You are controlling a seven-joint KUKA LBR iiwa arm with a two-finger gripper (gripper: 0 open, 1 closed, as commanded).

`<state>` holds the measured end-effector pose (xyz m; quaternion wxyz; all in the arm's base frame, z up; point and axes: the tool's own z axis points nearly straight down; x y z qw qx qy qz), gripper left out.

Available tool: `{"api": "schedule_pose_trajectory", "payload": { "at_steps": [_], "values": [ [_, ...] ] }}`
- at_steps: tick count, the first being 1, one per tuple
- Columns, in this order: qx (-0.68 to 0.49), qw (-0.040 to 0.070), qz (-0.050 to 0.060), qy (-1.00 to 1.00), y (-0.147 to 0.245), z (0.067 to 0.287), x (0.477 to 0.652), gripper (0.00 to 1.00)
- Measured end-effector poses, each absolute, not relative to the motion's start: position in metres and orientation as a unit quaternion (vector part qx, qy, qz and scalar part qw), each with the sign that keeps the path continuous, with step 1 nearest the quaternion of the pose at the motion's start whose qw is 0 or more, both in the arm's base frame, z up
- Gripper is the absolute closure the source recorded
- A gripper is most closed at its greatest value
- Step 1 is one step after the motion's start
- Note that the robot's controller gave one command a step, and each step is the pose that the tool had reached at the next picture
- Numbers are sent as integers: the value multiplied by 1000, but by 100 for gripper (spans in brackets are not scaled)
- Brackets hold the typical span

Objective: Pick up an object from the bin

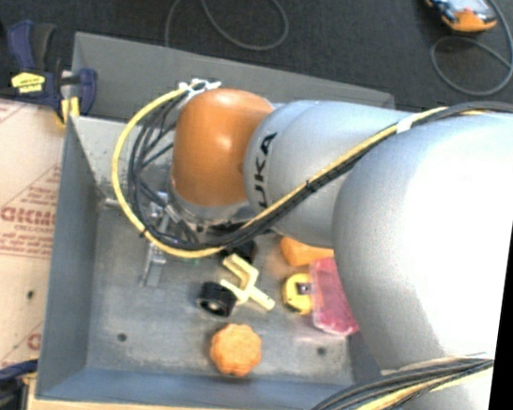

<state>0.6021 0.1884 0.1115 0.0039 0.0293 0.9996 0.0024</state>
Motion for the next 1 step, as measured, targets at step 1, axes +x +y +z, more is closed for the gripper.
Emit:
{"api": "schedule_pose_trajectory", "payload": {
  "at_steps": [1],
  "values": [
    [66,-7,-2,998,194,121,591,0]
  ]
}}
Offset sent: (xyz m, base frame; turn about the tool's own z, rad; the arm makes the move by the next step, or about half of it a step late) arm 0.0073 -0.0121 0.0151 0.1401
